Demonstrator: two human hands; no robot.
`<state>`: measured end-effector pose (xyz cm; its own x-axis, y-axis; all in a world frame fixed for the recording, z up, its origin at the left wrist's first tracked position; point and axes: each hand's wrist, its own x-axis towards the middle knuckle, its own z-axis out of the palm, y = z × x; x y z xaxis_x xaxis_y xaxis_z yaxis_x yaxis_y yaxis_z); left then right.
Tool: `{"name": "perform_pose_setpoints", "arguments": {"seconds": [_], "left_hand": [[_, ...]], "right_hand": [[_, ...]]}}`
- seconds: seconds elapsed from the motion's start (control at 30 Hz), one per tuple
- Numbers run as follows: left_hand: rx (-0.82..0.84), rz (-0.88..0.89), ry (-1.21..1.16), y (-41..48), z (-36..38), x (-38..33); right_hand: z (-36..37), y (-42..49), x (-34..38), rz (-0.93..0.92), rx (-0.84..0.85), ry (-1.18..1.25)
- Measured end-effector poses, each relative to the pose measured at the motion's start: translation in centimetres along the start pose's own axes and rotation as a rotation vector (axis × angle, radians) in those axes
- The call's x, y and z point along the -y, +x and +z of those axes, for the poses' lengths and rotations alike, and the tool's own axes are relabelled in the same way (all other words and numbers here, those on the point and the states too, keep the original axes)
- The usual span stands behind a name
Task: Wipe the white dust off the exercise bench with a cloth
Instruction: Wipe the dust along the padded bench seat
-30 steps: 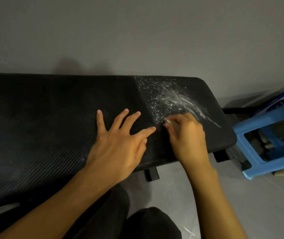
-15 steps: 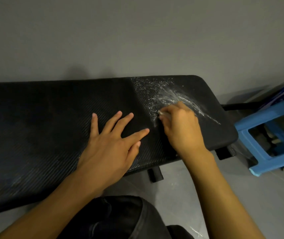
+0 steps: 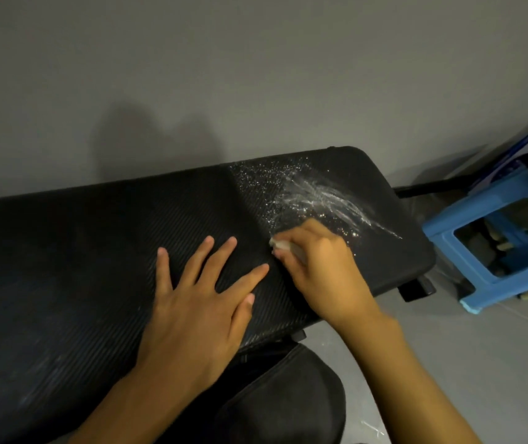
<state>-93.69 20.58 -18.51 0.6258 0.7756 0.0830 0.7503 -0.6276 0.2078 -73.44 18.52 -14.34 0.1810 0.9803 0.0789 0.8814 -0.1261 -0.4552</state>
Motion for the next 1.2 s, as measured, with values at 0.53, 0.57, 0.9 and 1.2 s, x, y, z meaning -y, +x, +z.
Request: {"name": "perform_pose_setpoints", "arguments": {"seconds": [0.53,0.57,0.9,1.2], "left_hand": [[0.073,-0.016,-0.044,2.9,-0.4,-1.2],[0.057,-0.015,-0.054,2.7,-0.3,-1.0],[0.057,-0.067,-0.078,2.2,-0.5,-1.1],[0.051,-0.105,-0.063,4.3,-0.6,-2.2]], "right_hand": [[1.0,2.1,1.0,0.244,-0.161,-0.039],[1.1,2.4,0.9,0.211,-0.143,-0.036],[0.4,3.7,0.3,0.168,-0.134,-0.046],[-0.3,4.4,0.4,0.180,-0.077,-0.133]]}}
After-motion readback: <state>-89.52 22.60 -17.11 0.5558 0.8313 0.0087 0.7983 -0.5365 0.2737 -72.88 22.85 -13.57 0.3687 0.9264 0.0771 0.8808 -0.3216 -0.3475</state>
